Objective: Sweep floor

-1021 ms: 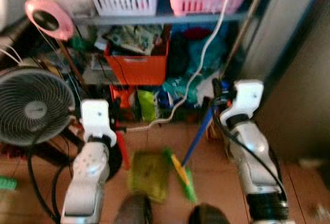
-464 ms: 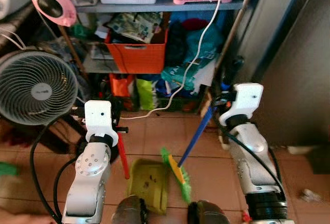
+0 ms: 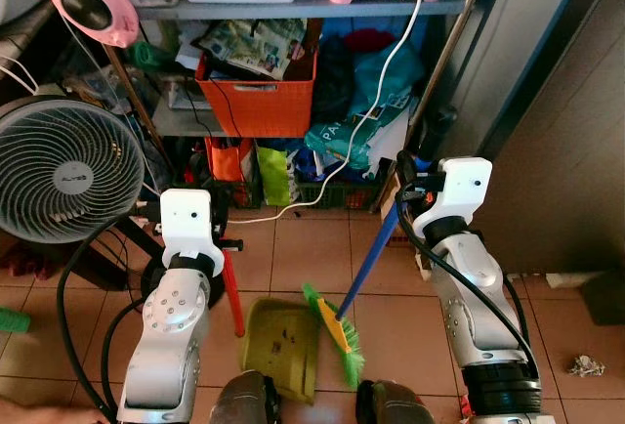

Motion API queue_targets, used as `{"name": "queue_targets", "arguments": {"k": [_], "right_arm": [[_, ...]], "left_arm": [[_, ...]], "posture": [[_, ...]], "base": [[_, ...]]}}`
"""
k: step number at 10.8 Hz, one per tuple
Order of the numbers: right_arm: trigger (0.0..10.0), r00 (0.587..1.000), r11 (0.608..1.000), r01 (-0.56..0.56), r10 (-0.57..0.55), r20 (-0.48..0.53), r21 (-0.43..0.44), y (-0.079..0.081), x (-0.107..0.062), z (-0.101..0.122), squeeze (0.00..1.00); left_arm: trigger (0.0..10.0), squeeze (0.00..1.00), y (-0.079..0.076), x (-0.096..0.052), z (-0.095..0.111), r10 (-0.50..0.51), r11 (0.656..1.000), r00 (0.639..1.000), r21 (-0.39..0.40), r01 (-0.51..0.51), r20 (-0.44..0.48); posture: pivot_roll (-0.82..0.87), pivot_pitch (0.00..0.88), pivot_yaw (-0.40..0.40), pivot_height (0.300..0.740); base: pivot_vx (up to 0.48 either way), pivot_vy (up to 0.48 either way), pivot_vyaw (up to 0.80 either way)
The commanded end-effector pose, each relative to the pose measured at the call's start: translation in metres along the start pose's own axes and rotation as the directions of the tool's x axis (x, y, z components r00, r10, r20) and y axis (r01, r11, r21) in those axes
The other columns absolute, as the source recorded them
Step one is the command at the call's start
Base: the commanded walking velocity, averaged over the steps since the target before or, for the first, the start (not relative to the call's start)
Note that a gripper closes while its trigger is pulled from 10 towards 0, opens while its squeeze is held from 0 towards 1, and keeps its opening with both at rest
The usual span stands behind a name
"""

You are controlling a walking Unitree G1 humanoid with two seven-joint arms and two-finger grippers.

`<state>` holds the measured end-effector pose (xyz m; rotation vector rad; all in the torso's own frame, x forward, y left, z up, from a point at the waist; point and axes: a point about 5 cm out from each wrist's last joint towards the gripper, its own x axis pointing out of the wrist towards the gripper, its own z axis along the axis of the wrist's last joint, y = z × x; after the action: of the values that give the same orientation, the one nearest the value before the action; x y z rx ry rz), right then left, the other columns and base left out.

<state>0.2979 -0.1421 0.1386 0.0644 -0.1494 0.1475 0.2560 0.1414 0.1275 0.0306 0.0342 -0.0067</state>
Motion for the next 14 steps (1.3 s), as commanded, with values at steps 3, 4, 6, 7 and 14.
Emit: {"name": "queue_targets", "arguments": {"k": [3,4,6,7,14], "right_arm": [[10.0,1.000,1.000,0.013,-0.013,-0.026,0.000,-0.0038,-0.0014,-0.0048,0.00],[10.0,0.999,1.000,0.014,-0.014,-0.031,0.000,-0.0041,-0.0023,-0.0057,0.00],[10.0,0.999,1.000,0.006,-0.006,-0.036,0.007,-0.0032,-0.0027,-0.0061,0.00],[10.0,0.999,1.000,0.005,-0.005,-0.036,0.007,-0.0033,-0.0024,-0.0060,0.00],[10.0,0.999,1.000,0.011,-0.011,-0.051,0.001,-0.0049,-0.0008,-0.0073,0.00]], "left_arm": [[10.0,0.00,-0.0004,0.0001,0.0034,0.008,1.000,1.000,-0.006,-0.007,0.020],[10.0,0.00,-0.0003,0.0009,0.0033,0.006,1.000,1.000,-0.006,-0.006,0.018],[10.0,0.00,-0.0009,0.0018,0.0029,0.005,1.000,1.000,-0.010,-0.005,0.016],[10.0,0.00,-0.0019,0.0020,0.0031,0.002,1.000,1.000,-0.014,-0.002,0.019],[10.0,0.00,-0.0047,0.0048,0.0011,-0.020,0.997,1.000,-0.080,0.020,-0.001]], "posture": [[-0.08,0.120,0.073,0.740],[-0.08,0.123,0.074,0.740],[-0.08,0.124,0.073,0.740],[-0.08,0.129,0.070,0.740],[-0.08,0.138,0.068,0.740]], "base": [[-0.320,0.000,0.00],[-0.300,0.000,0.00],[-0.306,0.000,0.00],[-0.270,0.000,0.00],[0.000,0.274,-0.46]]}}
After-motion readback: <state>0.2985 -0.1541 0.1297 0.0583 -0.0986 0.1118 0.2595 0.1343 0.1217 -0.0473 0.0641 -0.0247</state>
